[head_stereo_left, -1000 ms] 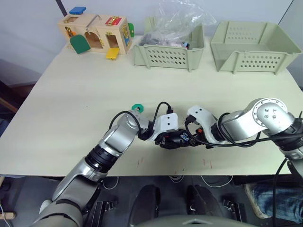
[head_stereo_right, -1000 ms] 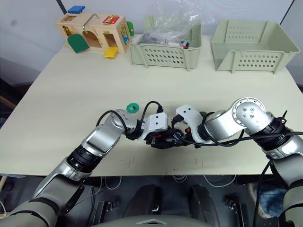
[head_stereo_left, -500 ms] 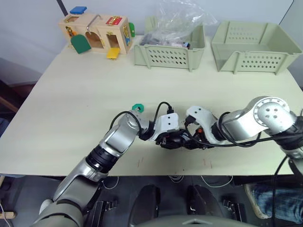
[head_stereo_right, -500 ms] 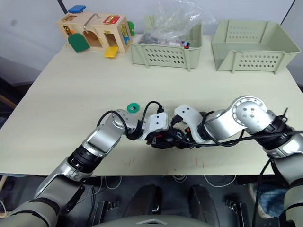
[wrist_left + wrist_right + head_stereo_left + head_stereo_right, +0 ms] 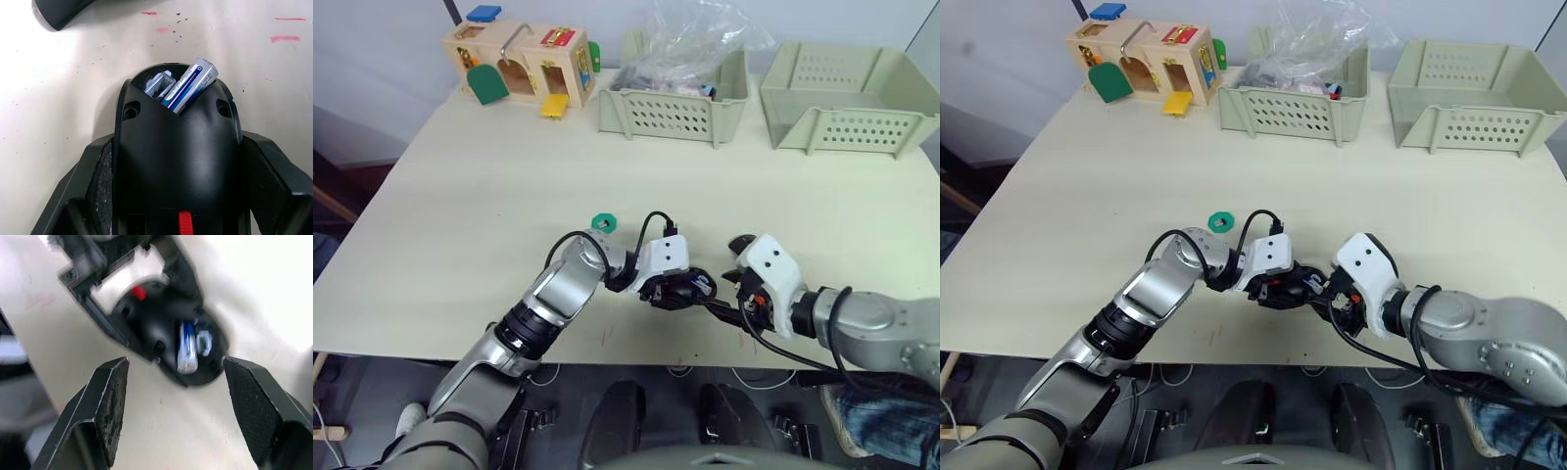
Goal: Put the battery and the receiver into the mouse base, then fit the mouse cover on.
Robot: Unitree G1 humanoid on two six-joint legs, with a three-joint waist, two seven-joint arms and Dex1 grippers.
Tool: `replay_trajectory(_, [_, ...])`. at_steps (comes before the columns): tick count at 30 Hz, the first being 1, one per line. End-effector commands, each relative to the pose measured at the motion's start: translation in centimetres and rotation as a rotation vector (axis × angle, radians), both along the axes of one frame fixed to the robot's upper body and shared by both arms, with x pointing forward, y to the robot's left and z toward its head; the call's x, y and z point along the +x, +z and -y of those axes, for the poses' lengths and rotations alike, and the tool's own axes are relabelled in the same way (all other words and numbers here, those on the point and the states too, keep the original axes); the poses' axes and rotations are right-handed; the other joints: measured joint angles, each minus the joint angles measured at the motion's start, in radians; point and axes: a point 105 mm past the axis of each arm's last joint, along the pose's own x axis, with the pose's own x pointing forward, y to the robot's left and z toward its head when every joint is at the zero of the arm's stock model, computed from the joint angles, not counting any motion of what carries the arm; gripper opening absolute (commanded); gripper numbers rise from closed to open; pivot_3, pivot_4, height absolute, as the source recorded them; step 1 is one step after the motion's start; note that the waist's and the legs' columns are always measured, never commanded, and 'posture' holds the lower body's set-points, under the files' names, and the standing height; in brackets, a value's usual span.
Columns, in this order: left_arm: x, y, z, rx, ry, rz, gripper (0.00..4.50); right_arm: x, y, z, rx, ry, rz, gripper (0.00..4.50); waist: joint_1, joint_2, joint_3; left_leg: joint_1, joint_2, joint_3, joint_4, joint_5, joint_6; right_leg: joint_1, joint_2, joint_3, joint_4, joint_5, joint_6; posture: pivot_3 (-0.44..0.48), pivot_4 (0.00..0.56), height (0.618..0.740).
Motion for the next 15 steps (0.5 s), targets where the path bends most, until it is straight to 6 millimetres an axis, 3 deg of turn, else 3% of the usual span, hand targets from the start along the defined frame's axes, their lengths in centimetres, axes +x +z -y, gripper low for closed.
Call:
replay_trajectory(1, [-0.4,-1.7,-0.3,0.04,0.006,-0.05,2.92,-0.8,0.3,0.1,0.075,0.066,0.093,3.16,0.0,0.0,0.0,0.0,0.0,-0.001,0.0,0.0,0.0,0.0,0.0,-0.001,0.0,0.0,0.0,0.0,0.15,0.74])
replay_trajectory(8, [-0.6,-2.0,-0.6,0.077,0.003,-0.038,2.92,-0.1,-0.2,0.6,0.2,-0.01,0.27,3.16,-0.001,0.0,-0.001,0.001,0.0,-0.002,0.001,0.0,-0.001,0.001,0.002,-0.001,0.001,0.0,0.0,0.0,0.15,0.74])
replay_trajectory(11, [-0.8,-2.0,-0.7,0.081,0.002,-0.044,2.92,-0.5,-1.6,0.3,0.183,0.058,0.257,3.16,-0.004,0.001,-0.001,0.001,0.0,-0.001,0.001,0.0,-0.001,0.001,0.003,0.0,0.001,0.0,0.0,0.0,0.15,0.74])
replay_trajectory(15, [-1.0,-2.1,-0.7,0.085,0.001,-0.046,2.92,0.6,-1.8,-0.4,0.278,0.062,0.307,3.16,-0.007,0.001,-0.001,0.001,0.0,-0.001,0.001,0.0,-0.001,0.001,0.004,0.0,0.001,0.0,0.0,0.0,0.15,0.74])
